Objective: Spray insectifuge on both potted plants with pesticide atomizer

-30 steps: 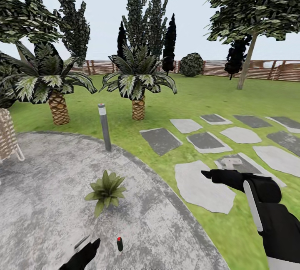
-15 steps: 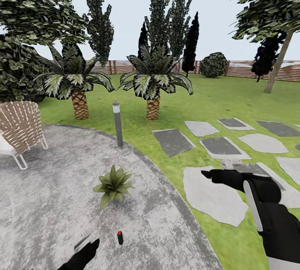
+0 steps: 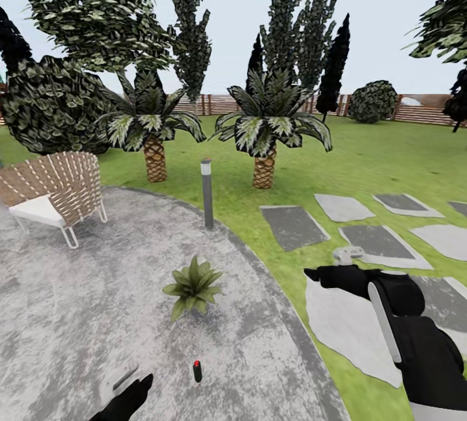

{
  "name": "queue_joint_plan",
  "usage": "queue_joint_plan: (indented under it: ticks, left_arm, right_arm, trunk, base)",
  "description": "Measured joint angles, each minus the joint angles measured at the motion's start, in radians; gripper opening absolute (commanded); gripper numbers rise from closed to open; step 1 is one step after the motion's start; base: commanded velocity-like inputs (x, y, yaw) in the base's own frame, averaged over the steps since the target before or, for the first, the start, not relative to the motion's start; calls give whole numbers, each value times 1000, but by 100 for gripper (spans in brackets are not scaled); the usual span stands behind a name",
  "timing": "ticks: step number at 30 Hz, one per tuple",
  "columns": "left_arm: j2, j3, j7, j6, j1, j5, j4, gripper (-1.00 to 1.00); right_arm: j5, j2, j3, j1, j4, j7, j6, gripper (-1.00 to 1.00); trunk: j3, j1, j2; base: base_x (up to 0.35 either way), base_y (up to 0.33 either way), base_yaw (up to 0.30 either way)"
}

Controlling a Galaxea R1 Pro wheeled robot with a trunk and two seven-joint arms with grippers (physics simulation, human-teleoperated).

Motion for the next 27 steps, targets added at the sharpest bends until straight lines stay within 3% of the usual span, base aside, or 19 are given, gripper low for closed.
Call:
queue_joint_plan:
  ticks: [17, 27]
  left_arm:
    - [0, -2, -1, 1, 0, -8, 0, 100]
    - [0, -2, -1, 1, 0, -6, 1, 100]
  right_arm:
    - [0, 0, 1, 0, 0, 0, 0, 100]
    - [0, 0, -1, 0, 0, 1, 0, 100]
  trunk:
    - [0, 0, 0]
    - [0, 0, 0]
  base:
    - [148, -312, 289]
    - [6, -342, 32]
